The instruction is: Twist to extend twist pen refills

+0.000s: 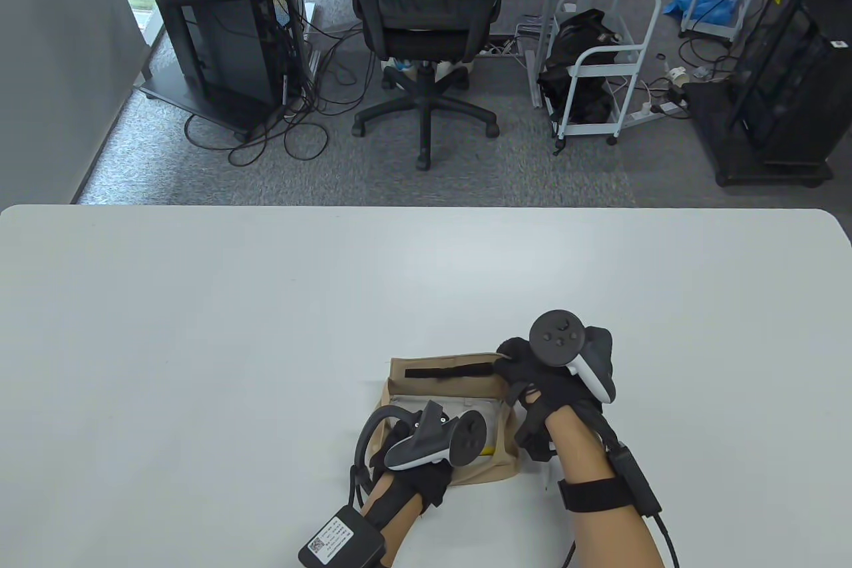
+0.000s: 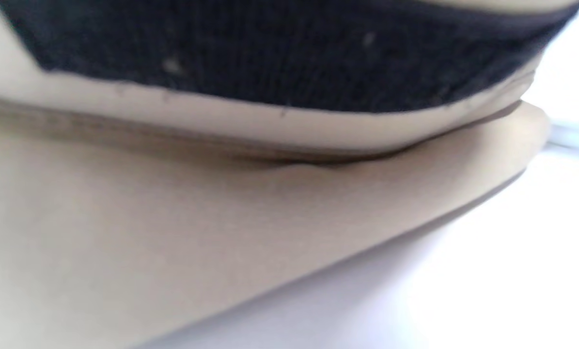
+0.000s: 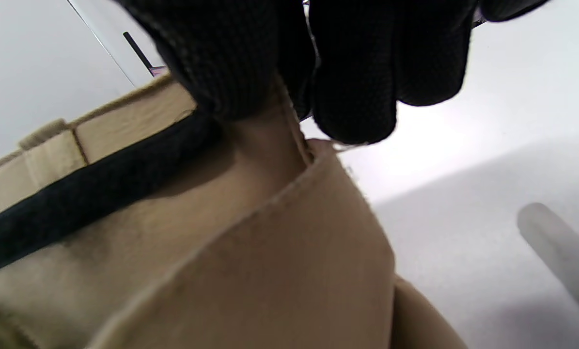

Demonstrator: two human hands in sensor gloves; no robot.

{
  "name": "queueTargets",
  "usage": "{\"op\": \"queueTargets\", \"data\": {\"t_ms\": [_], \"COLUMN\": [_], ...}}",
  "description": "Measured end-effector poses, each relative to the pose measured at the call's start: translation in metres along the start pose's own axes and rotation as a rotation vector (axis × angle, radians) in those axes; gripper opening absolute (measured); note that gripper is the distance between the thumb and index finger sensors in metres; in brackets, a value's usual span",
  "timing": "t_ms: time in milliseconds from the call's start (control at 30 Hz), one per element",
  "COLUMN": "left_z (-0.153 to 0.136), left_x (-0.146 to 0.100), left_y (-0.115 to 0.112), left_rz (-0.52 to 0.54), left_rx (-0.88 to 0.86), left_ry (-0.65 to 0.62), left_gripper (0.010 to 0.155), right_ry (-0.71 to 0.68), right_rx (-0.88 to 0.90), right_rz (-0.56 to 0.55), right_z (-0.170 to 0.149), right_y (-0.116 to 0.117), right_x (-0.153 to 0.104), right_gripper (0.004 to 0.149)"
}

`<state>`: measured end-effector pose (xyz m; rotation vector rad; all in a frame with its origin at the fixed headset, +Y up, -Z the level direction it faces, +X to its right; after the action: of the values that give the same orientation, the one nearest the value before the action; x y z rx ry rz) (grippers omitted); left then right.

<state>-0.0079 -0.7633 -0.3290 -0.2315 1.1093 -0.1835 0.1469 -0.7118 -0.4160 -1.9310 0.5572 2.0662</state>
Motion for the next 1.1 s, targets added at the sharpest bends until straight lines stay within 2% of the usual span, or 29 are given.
{"op": "queueTargets", "data": {"t_ms": [233,567,767,933,1100], "left_z": [0.006,0.008,-0.004,-0.016,-0.03], "left_x": [0.001,-0.002,-0.002,-0.009,-0.026], "left_y": [-0.005,-0.008,-0.012,0.005,0.03], "left_rz": [-0.023,-0.037,-0.045,0.077,0.27], "left_rx": [0.037,0.041,-0.012,-0.153,-0.348], "left_ry": [0.0,-0.02,0.007,0.007,-0.038], "left_gripper": [0.051,0.05,0.052,0.052,0.052], "right_ry": [0.002,-0.007,-0.019,-0.02,-0.023], "right_rx": [-0.017,-0.036,-0.033,-0.037,-0.034], "right_rz": [-0.012,-0.027,-0.022,-0.021,-0.029], "right_z": [0.0,0.002,0.004,0.005,0.005], "right_y": [0.0,0.001,0.003,0.004,0.003], "right_x": [0.0,0.0,0.0,0.0,0.001], "right_gripper": [0.047,0.046,0.045,0.044,0.047]}}
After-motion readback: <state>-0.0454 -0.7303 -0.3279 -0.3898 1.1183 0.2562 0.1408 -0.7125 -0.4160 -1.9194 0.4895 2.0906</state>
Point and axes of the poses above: the tracker on the back of each hand, its own z axis roughly to the thumb side, its own x axis roughly from the wrist to the fingertips, y = z × x, the point moved 4 cm from there along x, roughly from the wrist to the fingertips, and after that the axes turned 5 degrees about -x, right-handed, at the moved point
